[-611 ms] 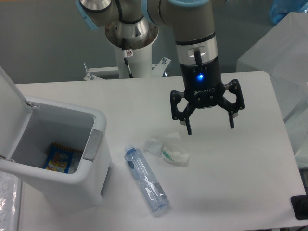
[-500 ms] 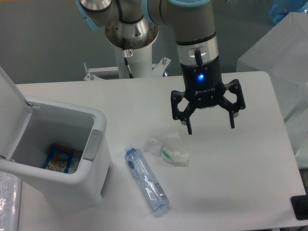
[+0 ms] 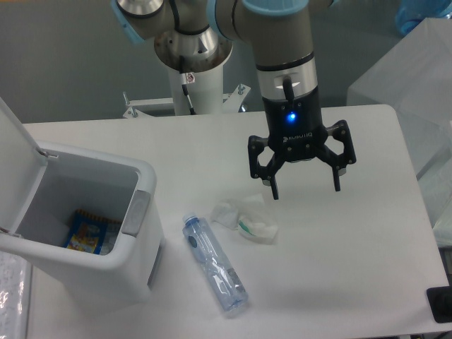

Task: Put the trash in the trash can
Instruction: 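Move the open gripper toward the crumpled white tissue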

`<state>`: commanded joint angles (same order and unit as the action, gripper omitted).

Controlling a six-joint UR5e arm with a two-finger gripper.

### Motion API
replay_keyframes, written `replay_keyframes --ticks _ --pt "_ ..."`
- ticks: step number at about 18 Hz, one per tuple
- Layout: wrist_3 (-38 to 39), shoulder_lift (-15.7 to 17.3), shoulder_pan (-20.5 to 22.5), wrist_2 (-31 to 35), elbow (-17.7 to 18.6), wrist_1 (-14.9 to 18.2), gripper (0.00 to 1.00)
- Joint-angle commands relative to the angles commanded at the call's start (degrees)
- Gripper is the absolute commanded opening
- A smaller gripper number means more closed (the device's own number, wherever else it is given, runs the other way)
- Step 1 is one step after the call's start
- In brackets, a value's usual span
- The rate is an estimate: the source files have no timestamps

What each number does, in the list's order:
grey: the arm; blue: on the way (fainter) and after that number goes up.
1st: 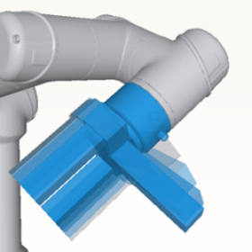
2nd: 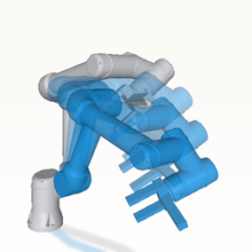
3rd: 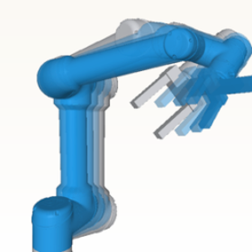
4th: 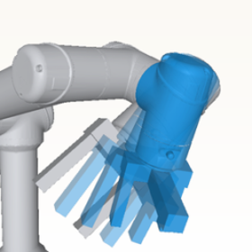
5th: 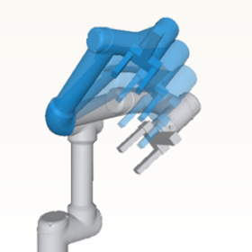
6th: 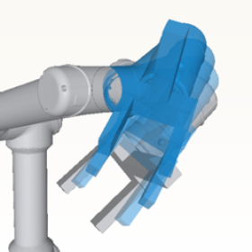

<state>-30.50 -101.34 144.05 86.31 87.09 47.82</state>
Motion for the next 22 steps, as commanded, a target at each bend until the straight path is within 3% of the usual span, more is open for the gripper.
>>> replay_keyframes --ticks 4,10,22 --pt "0.00 0.61 0.17 0.09 5.79 -7.71 1.00" --pt "-2.27 1.58 0.09 0.35 9.23 -8.18 1.00" --pt "-40.76 2.90 0.26 4.04 19.08 -7.65 1.00"
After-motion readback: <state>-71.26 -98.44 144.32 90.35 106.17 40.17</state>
